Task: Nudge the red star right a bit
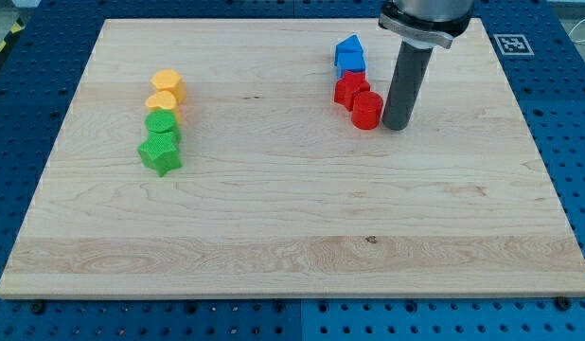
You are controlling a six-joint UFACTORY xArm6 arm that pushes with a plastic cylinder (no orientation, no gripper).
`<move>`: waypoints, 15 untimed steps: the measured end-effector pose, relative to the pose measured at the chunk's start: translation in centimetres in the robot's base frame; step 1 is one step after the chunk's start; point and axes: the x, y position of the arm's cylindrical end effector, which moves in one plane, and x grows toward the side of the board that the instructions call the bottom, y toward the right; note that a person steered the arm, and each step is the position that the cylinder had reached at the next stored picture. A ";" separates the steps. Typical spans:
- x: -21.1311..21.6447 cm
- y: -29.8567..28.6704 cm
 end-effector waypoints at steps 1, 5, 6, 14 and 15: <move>-0.3 -0.5; 1.1 6.1; 5.4 8.9; -9.1 -15.5; -8.2 -15.4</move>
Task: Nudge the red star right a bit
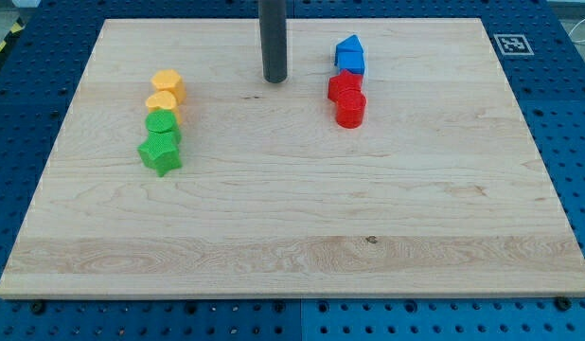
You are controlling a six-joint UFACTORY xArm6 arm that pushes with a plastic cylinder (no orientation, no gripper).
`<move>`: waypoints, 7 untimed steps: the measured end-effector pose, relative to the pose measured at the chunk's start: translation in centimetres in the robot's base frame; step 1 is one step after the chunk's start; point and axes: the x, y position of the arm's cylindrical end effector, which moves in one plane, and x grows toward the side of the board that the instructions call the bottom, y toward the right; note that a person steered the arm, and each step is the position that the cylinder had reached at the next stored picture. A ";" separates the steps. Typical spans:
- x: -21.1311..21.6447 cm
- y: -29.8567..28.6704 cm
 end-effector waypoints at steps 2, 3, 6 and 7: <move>1.7 2.2; 1.7 3.8; 2.2 5.4; 2.9 6.4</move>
